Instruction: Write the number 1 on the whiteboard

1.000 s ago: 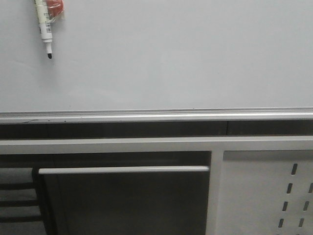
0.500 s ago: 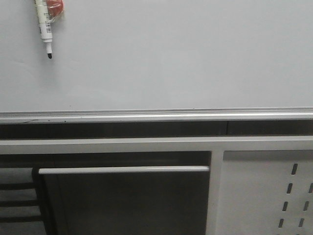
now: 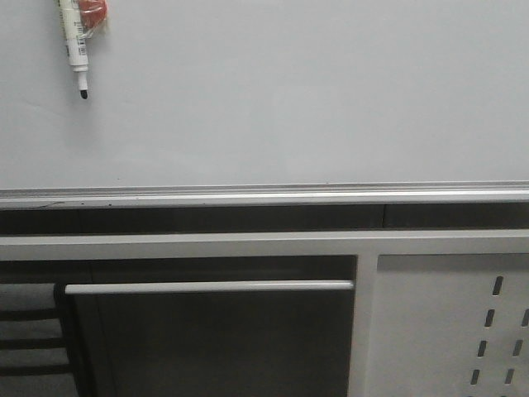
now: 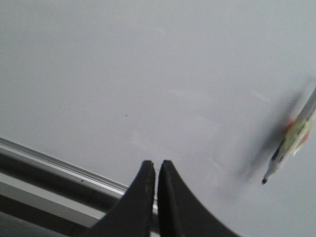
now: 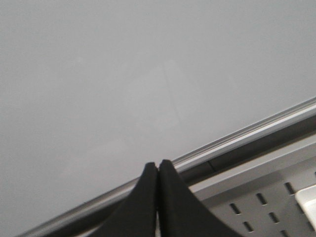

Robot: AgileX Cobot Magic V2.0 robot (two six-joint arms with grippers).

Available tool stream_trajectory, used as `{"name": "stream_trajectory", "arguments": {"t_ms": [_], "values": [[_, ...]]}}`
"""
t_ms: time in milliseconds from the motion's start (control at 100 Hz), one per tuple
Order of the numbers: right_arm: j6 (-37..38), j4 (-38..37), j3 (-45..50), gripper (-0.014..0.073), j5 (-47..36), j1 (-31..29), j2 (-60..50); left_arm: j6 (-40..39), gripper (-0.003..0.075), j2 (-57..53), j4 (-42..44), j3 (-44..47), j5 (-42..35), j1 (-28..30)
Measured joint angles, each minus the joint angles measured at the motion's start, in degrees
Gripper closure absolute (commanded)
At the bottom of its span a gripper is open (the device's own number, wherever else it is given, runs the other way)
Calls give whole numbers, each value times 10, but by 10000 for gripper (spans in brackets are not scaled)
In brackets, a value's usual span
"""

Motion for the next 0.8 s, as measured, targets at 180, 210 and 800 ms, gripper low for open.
{"name": "stream_trajectory", "arguments": {"t_ms": [180, 210, 800], "values": [[0, 81, -3, 643, 12, 0, 0, -2, 741, 0, -140, -2, 6, 0], [0, 81, -8, 643, 26, 0, 0, -2, 741, 0, -144, -6, 17, 0], [-18, -73, -292, 587, 289, 0, 262, 293, 734, 255, -127, -289, 295, 0]]}}
